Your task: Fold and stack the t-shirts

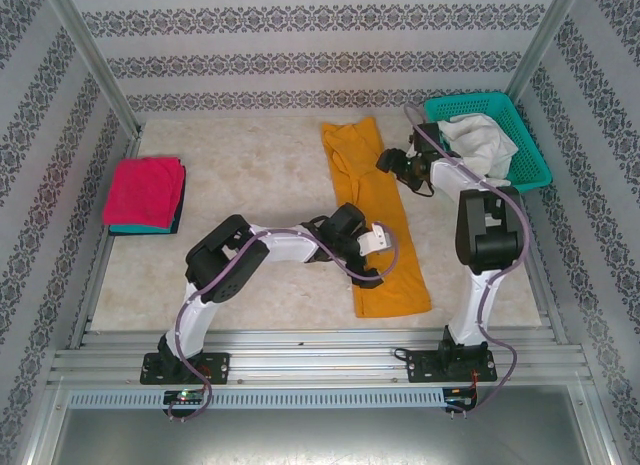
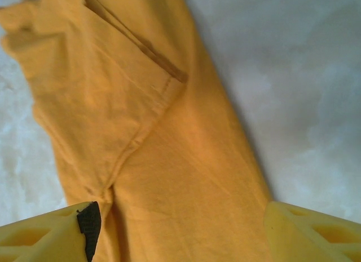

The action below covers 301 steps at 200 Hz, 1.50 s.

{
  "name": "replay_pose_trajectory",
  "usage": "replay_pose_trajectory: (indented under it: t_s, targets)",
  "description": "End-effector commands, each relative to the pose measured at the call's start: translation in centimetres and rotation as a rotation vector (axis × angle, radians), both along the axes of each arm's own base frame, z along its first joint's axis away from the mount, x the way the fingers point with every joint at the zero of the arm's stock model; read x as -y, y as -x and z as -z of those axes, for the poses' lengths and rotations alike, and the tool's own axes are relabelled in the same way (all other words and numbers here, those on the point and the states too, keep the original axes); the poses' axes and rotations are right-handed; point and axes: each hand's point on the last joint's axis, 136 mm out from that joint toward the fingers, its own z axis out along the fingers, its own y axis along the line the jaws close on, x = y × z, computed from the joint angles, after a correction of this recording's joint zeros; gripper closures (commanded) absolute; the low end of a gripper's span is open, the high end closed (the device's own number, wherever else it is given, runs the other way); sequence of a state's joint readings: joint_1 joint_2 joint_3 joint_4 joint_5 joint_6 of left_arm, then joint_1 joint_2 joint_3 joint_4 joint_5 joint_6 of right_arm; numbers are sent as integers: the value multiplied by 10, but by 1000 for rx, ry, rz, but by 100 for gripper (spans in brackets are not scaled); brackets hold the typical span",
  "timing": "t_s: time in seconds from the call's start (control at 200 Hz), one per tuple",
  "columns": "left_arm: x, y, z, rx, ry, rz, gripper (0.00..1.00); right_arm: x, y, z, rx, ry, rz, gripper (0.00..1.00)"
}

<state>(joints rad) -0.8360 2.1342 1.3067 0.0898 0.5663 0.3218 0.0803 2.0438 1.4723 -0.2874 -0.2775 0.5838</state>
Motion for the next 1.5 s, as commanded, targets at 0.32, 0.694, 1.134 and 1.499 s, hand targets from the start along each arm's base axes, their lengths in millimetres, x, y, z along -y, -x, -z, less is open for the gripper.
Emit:
replay_pose_trajectory:
  t_s: [0.32, 0.694, 1.134, 1.499]
  targets:
    - [-81, 9, 30, -124, -72, -151, 0, -62, -8, 56, -157, 3, -88, 33]
    - [-143, 6, 29, -144, -108, -238, 0, -101, -22, 60, -160, 1, -145, 35]
    - [-132, -13, -41, -53, 100, -329, 0, -91, -11, -21, 81, 150, -306, 16]
    - [-208, -43, -110, -96, 339, -539, 0, -81, 90, -72, 335, 308, -537, 4]
